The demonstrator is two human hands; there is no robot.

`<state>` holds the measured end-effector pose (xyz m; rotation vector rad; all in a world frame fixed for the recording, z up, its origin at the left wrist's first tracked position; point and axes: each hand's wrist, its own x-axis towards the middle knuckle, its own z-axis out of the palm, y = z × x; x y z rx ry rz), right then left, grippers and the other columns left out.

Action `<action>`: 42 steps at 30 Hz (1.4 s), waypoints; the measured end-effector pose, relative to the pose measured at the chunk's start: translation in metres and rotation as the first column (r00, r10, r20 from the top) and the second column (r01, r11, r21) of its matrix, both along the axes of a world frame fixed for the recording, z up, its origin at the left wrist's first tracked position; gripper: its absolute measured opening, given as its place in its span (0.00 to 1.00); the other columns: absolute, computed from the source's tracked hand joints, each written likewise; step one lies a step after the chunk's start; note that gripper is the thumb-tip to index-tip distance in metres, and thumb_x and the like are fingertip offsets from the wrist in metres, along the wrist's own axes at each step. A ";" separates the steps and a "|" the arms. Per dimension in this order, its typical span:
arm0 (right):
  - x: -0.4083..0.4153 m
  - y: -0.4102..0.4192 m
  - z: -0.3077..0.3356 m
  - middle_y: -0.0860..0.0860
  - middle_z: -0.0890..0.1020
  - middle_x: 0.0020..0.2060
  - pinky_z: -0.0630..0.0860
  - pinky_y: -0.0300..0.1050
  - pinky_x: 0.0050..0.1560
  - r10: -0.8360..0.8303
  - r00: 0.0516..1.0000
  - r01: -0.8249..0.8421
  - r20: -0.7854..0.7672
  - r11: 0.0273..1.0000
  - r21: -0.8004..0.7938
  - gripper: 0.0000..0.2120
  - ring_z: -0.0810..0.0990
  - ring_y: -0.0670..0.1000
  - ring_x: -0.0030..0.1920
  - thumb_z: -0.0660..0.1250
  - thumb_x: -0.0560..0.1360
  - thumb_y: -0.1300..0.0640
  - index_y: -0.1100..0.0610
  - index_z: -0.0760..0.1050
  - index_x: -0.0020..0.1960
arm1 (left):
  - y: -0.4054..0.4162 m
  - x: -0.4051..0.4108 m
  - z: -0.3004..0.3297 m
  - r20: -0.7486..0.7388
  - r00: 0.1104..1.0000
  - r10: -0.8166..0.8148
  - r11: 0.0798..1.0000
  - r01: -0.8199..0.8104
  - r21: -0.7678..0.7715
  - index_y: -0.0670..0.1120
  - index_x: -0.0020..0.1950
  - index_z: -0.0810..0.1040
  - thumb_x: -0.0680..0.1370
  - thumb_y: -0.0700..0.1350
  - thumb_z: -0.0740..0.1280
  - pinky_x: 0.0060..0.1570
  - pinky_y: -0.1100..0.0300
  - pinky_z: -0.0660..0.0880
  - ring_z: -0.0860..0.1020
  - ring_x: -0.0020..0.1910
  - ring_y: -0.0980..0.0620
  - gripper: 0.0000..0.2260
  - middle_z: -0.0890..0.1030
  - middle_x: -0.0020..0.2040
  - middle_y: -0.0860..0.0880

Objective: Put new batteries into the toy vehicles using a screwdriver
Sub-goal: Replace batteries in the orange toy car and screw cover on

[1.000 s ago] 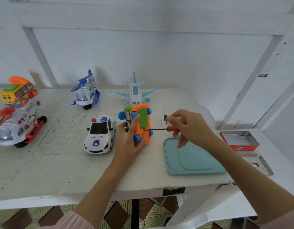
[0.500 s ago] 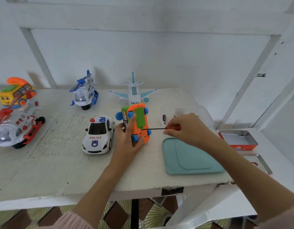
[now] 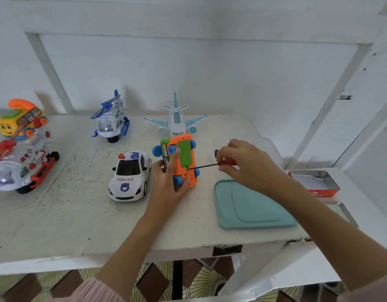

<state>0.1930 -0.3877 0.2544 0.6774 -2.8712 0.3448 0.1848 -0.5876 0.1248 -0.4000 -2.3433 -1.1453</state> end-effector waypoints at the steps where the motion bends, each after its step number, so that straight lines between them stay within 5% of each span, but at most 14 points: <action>1: -0.001 0.000 -0.001 0.51 0.76 0.47 0.66 0.41 0.43 -0.004 1.000 0.004 0.006 1.000 -0.008 0.09 0.72 0.51 0.50 0.60 0.78 0.54 0.55 0.75 0.55 | 0.000 0.001 0.001 -0.009 1.000 -0.001 1.000 0.001 0.010 0.62 0.73 0.49 0.73 0.58 0.61 0.53 0.79 0.60 0.62 0.56 0.71 0.32 0.61 0.57 0.49; 4: -0.003 0.002 -0.003 0.54 0.78 0.47 0.67 0.41 0.47 -0.035 0.998 0.031 0.061 0.997 0.065 0.13 0.72 0.53 0.52 0.56 0.80 0.53 0.57 0.76 0.55 | 0.002 0.003 0.004 -0.018 1.000 -0.014 1.000 0.014 0.006 0.60 0.74 0.51 0.75 0.49 0.68 0.52 0.80 0.62 0.62 0.57 0.76 0.34 0.60 0.58 0.49; 9: 0.004 0.004 0.006 0.46 0.77 0.50 0.63 0.40 0.41 -0.046 0.999 0.050 -0.030 0.986 0.157 0.10 0.73 0.50 0.49 0.61 0.77 0.51 0.50 0.76 0.56 | 0.001 0.002 0.004 0.034 0.999 -0.021 1.000 0.021 -0.002 0.64 0.71 0.49 0.76 0.47 0.69 0.53 0.76 0.60 0.65 0.55 0.58 0.35 0.59 0.60 0.49; 13: 0.008 -0.001 0.005 0.47 0.72 0.51 0.60 0.36 0.33 0.018 1.000 -0.017 -0.006 0.987 0.159 0.08 0.69 0.50 0.41 0.64 0.75 0.58 0.52 0.72 0.55 | 0.002 0.003 0.003 0.041 0.999 -0.031 1.000 0.030 0.008 0.64 0.72 0.51 0.76 0.43 0.70 0.52 0.79 0.61 0.65 0.55 0.67 0.36 0.58 0.60 0.50; 15: 0.007 -0.002 0.002 0.48 0.72 0.50 0.62 0.38 0.33 0.049 0.998 -0.045 -0.030 0.988 0.146 0.09 0.68 0.51 0.40 0.64 0.74 0.61 0.53 0.72 0.53 | 0.002 0.003 0.005 0.048 0.999 -0.023 1.000 0.023 0.004 0.64 0.72 0.50 0.76 0.46 0.69 0.51 0.78 0.62 0.66 0.54 0.64 0.35 0.59 0.60 0.50; 19: 0.004 0.005 -0.009 0.50 0.75 0.44 0.59 0.36 0.28 0.091 0.991 -0.084 -0.096 0.994 0.076 0.10 0.68 0.51 0.34 0.66 0.69 0.67 0.56 0.74 0.47 | 0.001 0.003 0.004 0.083 0.996 -0.035 0.999 0.032 0.034 0.66 0.71 0.48 0.74 0.51 0.65 0.53 0.76 0.62 0.64 0.56 0.70 0.34 0.60 0.59 0.50; 22: 0.004 0.014 -0.015 0.47 0.75 0.43 0.67 0.41 0.29 0.044 0.994 -0.047 -0.102 0.999 -0.024 0.09 0.71 0.52 0.34 0.65 0.69 0.67 0.56 0.74 0.46 | 0.000 0.002 0.002 0.105 0.993 -0.051 0.994 0.041 0.101 0.62 0.75 0.49 0.75 0.50 0.66 0.56 0.72 0.66 0.66 0.59 0.68 0.34 0.64 0.61 0.50; 25: 0.006 0.017 -0.023 0.44 0.72 0.41 0.69 0.41 0.34 0.062 0.996 -0.071 -0.066 0.986 -0.149 0.08 0.73 0.49 0.37 0.67 0.69 0.64 0.55 0.75 0.46 | 0.001 0.001 0.004 0.138 0.985 -0.100 0.971 0.067 0.229 0.51 0.78 0.51 0.77 0.44 0.68 0.54 0.72 0.71 0.71 0.60 0.67 0.35 0.68 0.63 0.58; 28: 0.008 0.016 -0.032 0.44 0.73 0.40 0.69 0.37 0.35 0.094 0.995 -0.098 -0.030 0.973 -0.209 0.07 0.71 0.44 0.36 0.69 0.69 0.64 0.55 0.76 0.45 | 0.005 0.003 0.012 0.162 0.975 -0.151 0.940 0.091 0.328 0.52 0.75 0.53 0.77 0.38 0.67 0.50 0.75 0.72 0.72 0.58 0.70 0.33 0.66 0.64 0.62; 32: 0.008 0.013 -0.038 0.47 0.75 0.41 0.76 0.48 0.40 0.100 0.995 -0.097 -0.001 0.962 -0.256 0.05 0.73 0.47 0.38 0.71 0.70 0.60 0.55 0.76 0.45 | 0.004 0.004 0.013 0.198 0.966 -0.169 0.923 0.085 0.375 0.56 0.73 0.53 0.77 0.36 0.67 0.53 0.73 0.73 0.73 0.59 0.66 0.32 0.67 0.66 0.57; 37: 0.008 0.006 -0.039 0.47 0.76 0.44 0.77 0.50 0.45 0.085 0.996 -0.082 0.003 0.970 -0.227 0.06 0.75 0.49 0.43 0.68 0.73 0.57 0.54 0.77 0.50 | 0.002 0.003 0.011 0.213 0.965 -0.155 0.918 0.061 0.391 0.62 0.72 0.54 0.77 0.40 0.68 0.59 0.57 0.76 0.72 0.64 0.52 0.33 0.67 0.70 0.48; 42: 0.003 0.004 -0.039 0.48 0.77 0.44 0.77 0.53 0.44 0.096 0.995 -0.093 0.004 0.972 -0.216 0.06 0.76 0.50 0.43 0.67 0.73 0.57 0.54 0.78 0.50 | 0.001 0.001 0.009 0.215 0.963 -0.162 0.916 0.066 0.397 0.64 0.71 0.54 0.77 0.39 0.67 0.56 0.64 0.76 0.74 0.64 0.49 0.33 0.69 0.69 0.44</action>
